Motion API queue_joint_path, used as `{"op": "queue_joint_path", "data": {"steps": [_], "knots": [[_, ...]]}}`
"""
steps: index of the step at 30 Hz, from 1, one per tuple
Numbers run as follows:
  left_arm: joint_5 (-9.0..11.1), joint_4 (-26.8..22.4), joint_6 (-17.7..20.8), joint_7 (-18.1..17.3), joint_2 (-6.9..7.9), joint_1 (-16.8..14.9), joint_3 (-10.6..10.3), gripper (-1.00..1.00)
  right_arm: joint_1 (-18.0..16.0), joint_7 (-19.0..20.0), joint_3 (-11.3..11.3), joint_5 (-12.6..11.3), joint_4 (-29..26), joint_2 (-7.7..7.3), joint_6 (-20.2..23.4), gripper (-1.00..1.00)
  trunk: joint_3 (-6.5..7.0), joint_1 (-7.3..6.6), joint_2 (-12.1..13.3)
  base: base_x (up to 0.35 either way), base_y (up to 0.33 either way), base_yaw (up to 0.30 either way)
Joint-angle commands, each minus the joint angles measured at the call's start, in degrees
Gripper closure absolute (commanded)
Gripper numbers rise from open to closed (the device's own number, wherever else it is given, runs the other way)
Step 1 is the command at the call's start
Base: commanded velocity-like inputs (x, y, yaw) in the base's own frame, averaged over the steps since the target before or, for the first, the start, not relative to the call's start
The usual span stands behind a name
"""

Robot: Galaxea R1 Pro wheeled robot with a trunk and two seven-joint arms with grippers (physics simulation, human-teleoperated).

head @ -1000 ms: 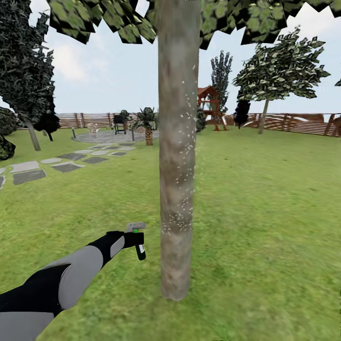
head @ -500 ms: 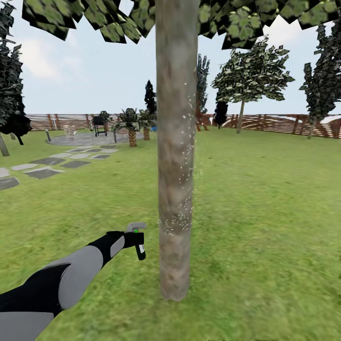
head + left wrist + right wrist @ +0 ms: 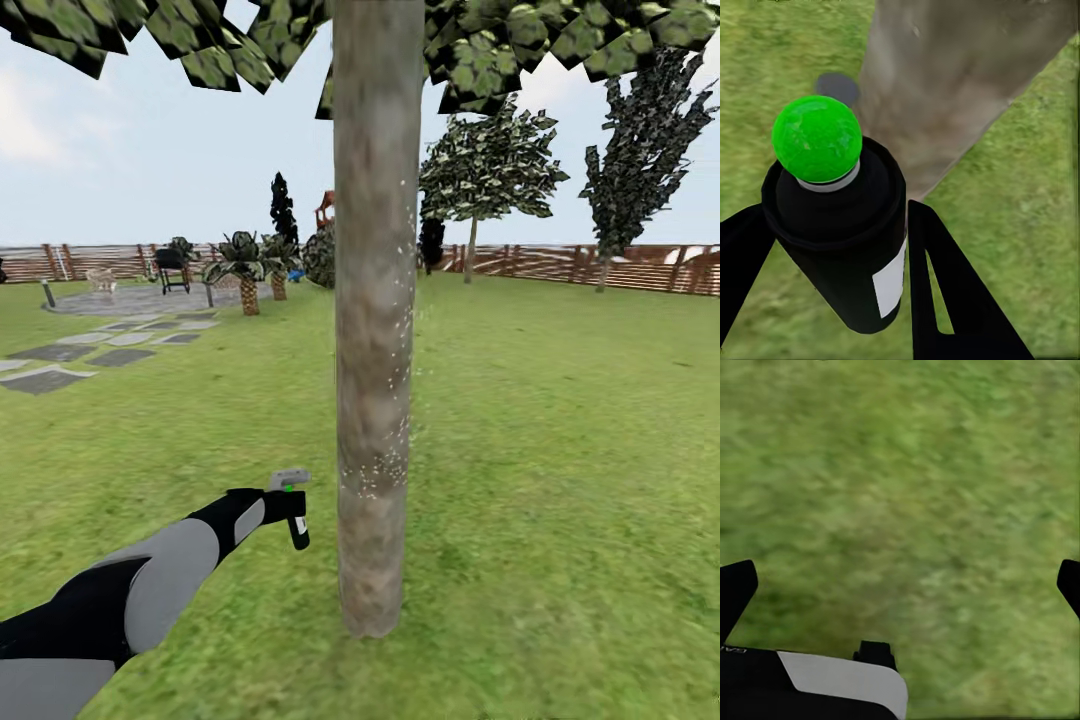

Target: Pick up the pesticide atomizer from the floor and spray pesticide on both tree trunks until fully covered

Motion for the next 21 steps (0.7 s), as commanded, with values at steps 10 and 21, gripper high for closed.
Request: {"op": "queue_joint_path", "data": {"steps": [10,21], "knots": [[-0.02,0.02,-0.37,0.0,-1.83,0.0,0.01,1.0,0.0,0.0,0.08,0.04,0.0,0.0,0.0,-1.0,0.35,0.0,0.0,0.038,0.081,-0.176],[0.18,-1.0,0.33,-11.22,-0.03,0.0,-0.35,1.0,0.0,0.0,0.19,0.04,-0.29,-0.44,-0.07,-1.0,0.35,0.0,0.0,0.0,0.0,-0.002]]}}
